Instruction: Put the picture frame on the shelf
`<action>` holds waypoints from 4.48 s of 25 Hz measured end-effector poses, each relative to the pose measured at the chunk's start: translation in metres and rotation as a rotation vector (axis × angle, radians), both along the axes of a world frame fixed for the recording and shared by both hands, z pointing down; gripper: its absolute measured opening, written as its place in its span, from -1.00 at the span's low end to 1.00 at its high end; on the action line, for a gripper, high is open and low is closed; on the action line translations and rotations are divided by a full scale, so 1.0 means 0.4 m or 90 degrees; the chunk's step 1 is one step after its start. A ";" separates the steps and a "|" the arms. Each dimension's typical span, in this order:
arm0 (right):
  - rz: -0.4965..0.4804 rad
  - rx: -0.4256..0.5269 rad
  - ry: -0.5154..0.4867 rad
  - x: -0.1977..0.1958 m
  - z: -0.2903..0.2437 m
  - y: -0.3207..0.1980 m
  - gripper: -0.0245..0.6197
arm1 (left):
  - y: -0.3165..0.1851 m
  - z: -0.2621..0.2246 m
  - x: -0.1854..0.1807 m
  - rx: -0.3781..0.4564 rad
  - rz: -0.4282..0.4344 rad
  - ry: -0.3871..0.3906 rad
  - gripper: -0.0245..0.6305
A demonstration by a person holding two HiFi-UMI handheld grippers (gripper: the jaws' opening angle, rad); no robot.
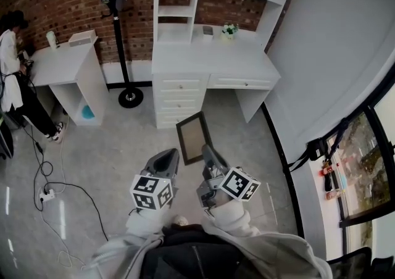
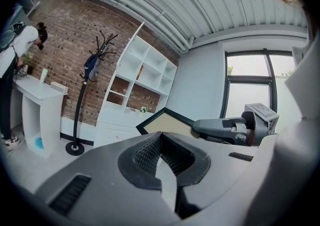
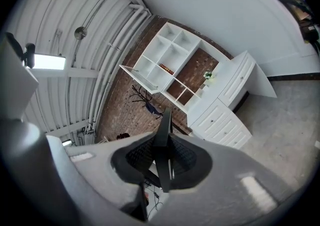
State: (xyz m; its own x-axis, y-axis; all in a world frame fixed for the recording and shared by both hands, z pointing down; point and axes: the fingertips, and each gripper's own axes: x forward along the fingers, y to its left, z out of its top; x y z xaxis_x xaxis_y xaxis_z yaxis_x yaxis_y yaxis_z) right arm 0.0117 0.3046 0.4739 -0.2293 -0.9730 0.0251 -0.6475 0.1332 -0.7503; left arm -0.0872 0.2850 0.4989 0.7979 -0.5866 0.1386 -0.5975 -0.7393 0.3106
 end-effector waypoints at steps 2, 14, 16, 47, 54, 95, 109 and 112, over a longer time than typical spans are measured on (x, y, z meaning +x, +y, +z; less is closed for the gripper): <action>0.000 -0.001 -0.004 0.022 0.004 -0.006 -0.73 | -0.004 0.003 0.023 0.001 0.003 0.000 -0.91; 0.008 -0.004 -0.032 0.072 0.022 -0.012 -0.73 | -0.010 0.015 0.052 -0.002 -0.006 -0.007 -0.91; 0.009 -0.008 -0.035 0.067 0.027 -0.018 -0.73 | -0.013 0.016 0.046 -0.004 -0.009 -0.008 -0.91; 0.017 -0.022 -0.039 0.126 0.026 -0.447 -0.73 | -0.455 0.019 0.099 -0.015 -0.005 -0.016 -0.91; 0.029 -0.025 -0.048 0.123 0.011 -0.581 -0.73 | -0.591 -0.003 0.091 -0.010 0.001 -0.023 -0.91; 0.074 -0.021 -0.077 0.164 0.040 -1.099 -0.73 | -1.118 0.036 0.152 -0.004 0.068 -0.041 -0.91; 0.040 -0.015 -0.095 0.283 0.025 -1.316 -0.73 | -1.314 0.017 0.255 0.006 0.031 -0.033 -0.91; 0.027 -0.016 -0.093 0.312 0.013 -1.382 -0.73 | -1.377 0.004 0.288 0.008 0.026 -0.031 -0.91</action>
State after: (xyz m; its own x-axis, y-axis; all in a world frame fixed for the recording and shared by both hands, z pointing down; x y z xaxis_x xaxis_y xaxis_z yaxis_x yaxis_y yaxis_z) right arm 0.1365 -0.2480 0.4792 -0.1914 -0.9813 0.0196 -0.5355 0.0877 -0.8399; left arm 0.0281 -0.2657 0.5007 0.8134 -0.5560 0.1712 -0.5814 -0.7665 0.2729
